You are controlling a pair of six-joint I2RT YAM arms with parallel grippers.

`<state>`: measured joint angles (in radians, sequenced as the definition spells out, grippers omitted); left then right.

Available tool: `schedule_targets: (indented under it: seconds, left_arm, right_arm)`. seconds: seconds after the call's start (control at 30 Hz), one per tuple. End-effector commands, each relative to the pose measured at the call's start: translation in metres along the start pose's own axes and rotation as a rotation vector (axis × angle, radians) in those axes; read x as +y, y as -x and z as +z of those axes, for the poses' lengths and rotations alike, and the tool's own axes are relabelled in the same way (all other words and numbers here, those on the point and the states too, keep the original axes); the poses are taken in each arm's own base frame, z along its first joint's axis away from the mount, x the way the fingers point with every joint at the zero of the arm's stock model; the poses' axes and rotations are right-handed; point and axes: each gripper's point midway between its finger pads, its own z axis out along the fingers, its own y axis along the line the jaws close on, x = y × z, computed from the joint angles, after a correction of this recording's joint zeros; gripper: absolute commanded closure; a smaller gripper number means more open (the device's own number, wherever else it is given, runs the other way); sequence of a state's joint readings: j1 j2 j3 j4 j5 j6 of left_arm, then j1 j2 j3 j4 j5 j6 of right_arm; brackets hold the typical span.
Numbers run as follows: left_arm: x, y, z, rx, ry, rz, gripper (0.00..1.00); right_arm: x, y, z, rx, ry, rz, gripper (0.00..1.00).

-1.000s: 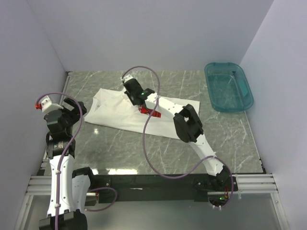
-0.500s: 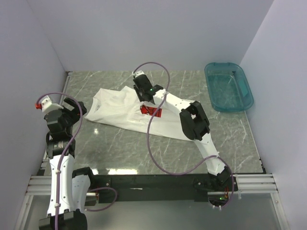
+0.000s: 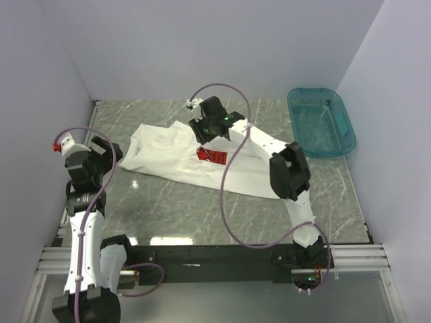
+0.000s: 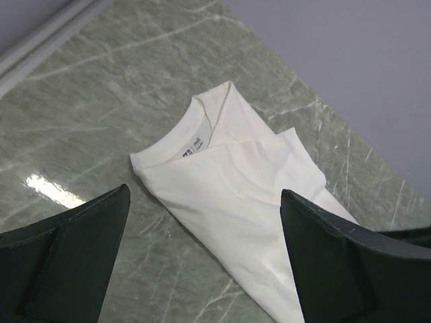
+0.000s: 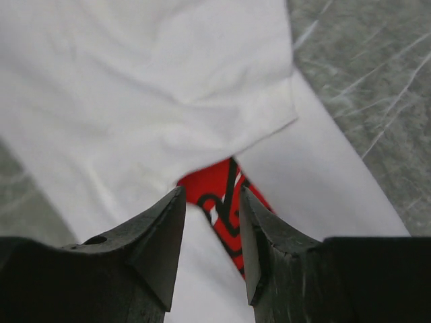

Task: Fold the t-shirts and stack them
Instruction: Fold the tshirt

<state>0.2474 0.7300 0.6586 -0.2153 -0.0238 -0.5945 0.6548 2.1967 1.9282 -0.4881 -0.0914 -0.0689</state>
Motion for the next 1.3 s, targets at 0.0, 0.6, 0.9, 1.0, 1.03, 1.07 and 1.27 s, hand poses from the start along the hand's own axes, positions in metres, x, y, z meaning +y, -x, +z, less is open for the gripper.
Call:
schedule_targets:
  seconds: [0.0, 0.6, 0.9, 1.0, 1.03, 1.07, 1.27]
  left_arm:
    - [0.000, -0.019, 0.009, 0.081, -0.002, -0.051, 0.01]
    - [0.051, -0.116, 0.084, 0.284, 0.097, -0.470, 0.30]
    - [0.081, -0.127, 0.123, 0.314, 0.207, -0.458, 0.52]
    - [0.089, -0.137, 0.134, 0.345, 0.236, -0.455, 0.57]
    - [0.090, -0.138, 0.135, 0.352, 0.240, -0.454, 0.58]
    - [0.090, -0.139, 0.137, 0.357, 0.237, -0.452, 0.60]
    - [0.095, -0.149, 0.148, 0.392, 0.239, -0.455, 0.80]
  right_arm:
    - [0.038, 0.017, -0.086, -0.076, 0.333, -0.237, 0.55]
    - [-0.002, -0.166, -0.182, 0.096, 0.319, -0.636, 0.53]
    - [-0.019, -0.191, -0.184, 0.136, 0.223, -0.663, 0.54]
    - [-0.033, -0.210, -0.178, 0.168, 0.162, -0.756, 0.55]
    - [-0.037, -0.214, -0.177, 0.175, 0.157, -0.825, 0.54]
    - [-0.039, -0.218, -0.178, 0.179, 0.153, -0.860, 0.55]
    - [-0.033, -0.242, -0.188, 0.191, 0.214, -1.021, 0.55]
